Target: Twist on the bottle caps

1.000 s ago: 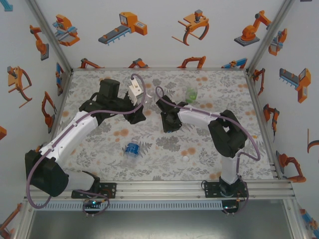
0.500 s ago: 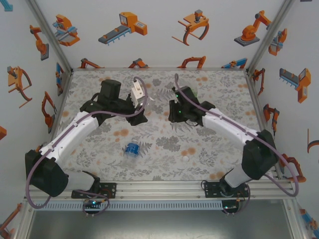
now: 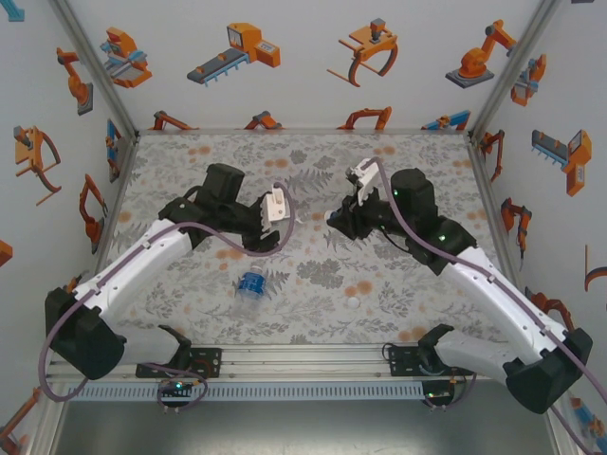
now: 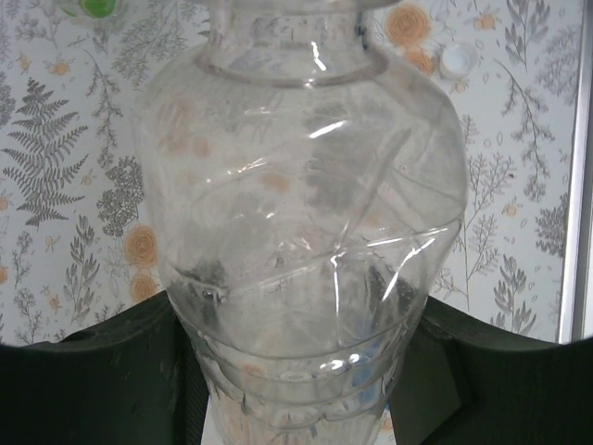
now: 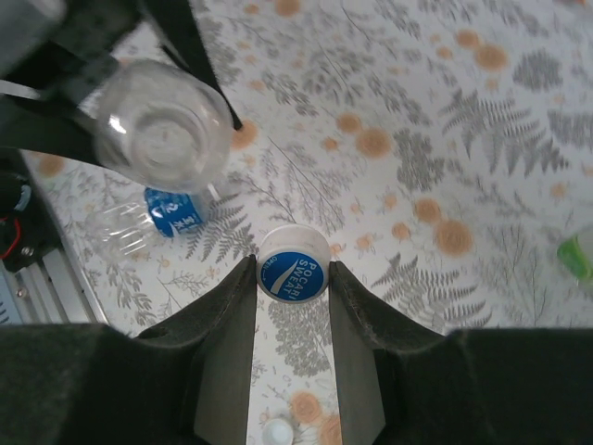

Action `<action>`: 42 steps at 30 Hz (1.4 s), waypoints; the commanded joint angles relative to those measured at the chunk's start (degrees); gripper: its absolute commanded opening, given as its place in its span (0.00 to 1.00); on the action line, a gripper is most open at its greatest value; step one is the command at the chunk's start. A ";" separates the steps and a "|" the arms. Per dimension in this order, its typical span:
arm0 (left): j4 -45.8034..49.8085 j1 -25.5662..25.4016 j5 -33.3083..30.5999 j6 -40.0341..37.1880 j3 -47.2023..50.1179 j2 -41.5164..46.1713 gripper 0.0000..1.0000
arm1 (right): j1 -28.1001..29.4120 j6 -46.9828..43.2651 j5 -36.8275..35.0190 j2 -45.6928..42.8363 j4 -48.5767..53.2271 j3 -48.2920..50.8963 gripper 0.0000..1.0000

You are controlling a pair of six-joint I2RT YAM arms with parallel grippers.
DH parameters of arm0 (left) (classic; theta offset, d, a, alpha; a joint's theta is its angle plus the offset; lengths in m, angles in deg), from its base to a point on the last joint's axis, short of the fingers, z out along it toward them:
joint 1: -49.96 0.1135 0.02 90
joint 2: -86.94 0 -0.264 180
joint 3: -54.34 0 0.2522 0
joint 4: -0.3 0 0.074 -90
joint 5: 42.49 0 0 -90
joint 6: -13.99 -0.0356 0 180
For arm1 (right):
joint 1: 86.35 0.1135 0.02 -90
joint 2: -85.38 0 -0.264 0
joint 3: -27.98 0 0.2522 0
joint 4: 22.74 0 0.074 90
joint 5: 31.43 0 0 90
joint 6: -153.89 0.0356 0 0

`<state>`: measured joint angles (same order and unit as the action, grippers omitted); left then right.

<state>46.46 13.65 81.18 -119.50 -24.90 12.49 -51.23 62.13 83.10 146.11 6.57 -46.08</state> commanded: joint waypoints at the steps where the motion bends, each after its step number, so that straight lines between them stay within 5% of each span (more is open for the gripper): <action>1: 3.73 -1.36 -1.15 -6.95 -1.81 1.87 0.00 | 0.22 -10.16 10.78 -0.76 0.33 -1.50 0.12; 11: 7.23 -2.37 1.54 -10.19 -3.08 1.64 0.00 | 1.08 -17.66 22.37 -0.53 1.27 -2.95 0.04; 42: 9.44 -4.26 3.23 -11.03 -3.91 1.86 0.00 | 4.00 -18.49 25.86 4.23 1.92 -4.92 0.01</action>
<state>56.06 9.87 81.11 -129.99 -26.16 12.94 -48.19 45.37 108.11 149.78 8.14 -49.09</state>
